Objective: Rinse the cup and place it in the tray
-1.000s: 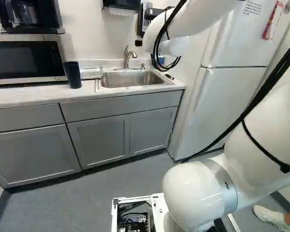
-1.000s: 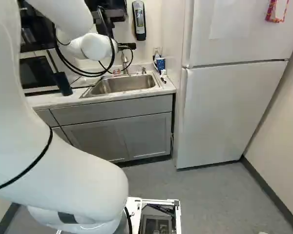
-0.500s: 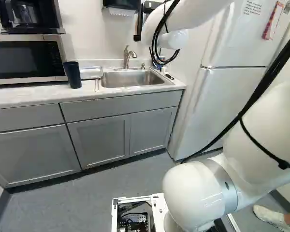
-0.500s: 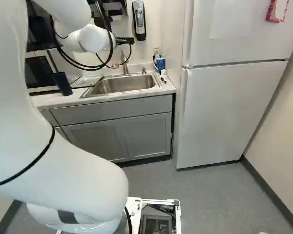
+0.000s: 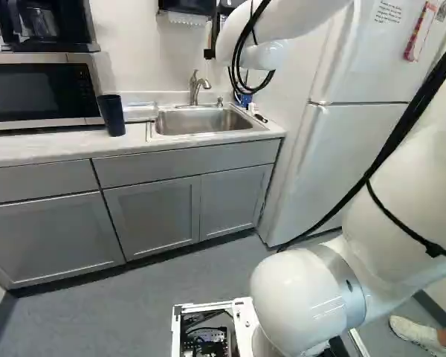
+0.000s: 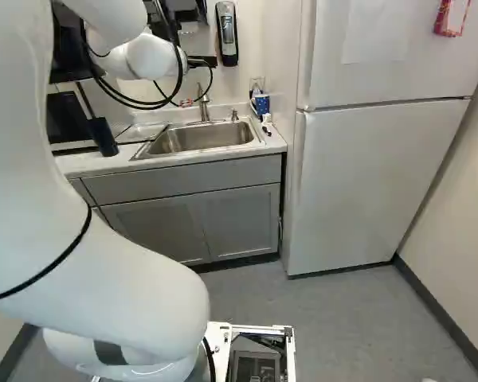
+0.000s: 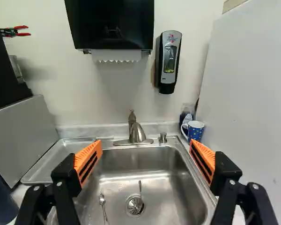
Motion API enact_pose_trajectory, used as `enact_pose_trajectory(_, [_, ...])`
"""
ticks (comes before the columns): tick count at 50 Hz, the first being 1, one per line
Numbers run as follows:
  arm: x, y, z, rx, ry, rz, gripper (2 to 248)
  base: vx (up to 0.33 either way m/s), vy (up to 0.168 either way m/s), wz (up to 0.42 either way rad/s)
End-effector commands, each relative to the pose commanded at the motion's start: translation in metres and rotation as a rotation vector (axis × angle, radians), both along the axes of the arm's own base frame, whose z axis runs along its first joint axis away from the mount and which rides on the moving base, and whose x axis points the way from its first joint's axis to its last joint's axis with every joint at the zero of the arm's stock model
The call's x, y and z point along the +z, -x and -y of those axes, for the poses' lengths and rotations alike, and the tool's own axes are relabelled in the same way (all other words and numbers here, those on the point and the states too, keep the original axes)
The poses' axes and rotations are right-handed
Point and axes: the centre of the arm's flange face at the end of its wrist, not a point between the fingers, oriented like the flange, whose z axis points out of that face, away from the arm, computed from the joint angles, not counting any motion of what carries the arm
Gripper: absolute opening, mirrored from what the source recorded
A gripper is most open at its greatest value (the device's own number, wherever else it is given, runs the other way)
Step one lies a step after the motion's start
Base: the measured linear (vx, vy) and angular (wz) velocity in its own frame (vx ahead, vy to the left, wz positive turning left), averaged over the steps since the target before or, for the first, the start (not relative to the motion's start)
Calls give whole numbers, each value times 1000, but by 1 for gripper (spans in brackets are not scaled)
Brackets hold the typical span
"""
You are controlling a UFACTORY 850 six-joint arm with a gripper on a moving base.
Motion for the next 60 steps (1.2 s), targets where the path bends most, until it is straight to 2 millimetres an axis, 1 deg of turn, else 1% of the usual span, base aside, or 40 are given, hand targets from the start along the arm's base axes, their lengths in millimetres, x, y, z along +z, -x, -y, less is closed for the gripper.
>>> enact_pose_trajectory(40, [0,0,0,0,0,0,247,0,-2,-2])
enact_pose_trajectory(60, [0,0,0,0,0,0,247,55,3,0])
